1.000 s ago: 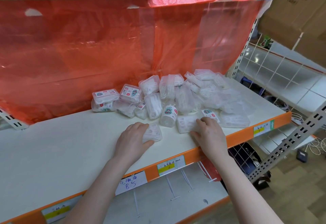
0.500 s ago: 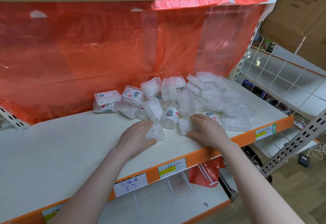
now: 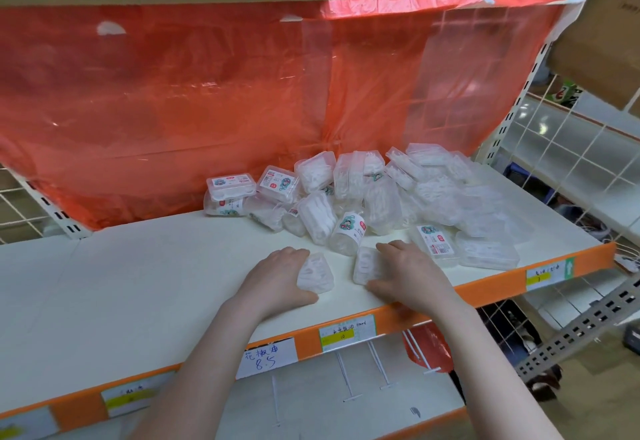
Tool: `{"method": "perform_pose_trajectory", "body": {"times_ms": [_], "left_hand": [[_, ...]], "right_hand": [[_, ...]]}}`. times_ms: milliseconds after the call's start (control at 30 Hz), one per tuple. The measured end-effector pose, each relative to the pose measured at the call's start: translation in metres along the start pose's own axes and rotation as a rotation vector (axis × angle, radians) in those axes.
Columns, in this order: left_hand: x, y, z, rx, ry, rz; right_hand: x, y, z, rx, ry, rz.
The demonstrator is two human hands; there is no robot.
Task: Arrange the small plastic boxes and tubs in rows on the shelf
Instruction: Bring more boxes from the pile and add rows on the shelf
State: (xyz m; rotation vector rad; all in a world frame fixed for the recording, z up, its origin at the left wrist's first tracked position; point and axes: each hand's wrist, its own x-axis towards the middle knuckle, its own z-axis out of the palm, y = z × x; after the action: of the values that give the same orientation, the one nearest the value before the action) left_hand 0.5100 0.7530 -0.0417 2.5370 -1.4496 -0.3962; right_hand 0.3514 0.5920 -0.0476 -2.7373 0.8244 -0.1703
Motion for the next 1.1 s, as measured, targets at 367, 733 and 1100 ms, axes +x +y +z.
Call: {"method": "perform_pose_trajectory", "body": {"times_ms": [367,733,1100], "left_hand": [[-0.035,-0.017,-0.01,-0.016,0.059,-0.063],[-0.118,-0.072,-0.035,-0.058,0.189,-0.143],[-0.309,-0.219,-0.056,-0.068,0.3,-0.37]], "right_hand": [[-0.01,-0.015,0.0,0.028,0.096,-0.011],[-0.037,-0.114,0.014,0.016,0.096,-0.149],[-0.092,-0.333,0.081,0.05,0.12,-0.358]]}}
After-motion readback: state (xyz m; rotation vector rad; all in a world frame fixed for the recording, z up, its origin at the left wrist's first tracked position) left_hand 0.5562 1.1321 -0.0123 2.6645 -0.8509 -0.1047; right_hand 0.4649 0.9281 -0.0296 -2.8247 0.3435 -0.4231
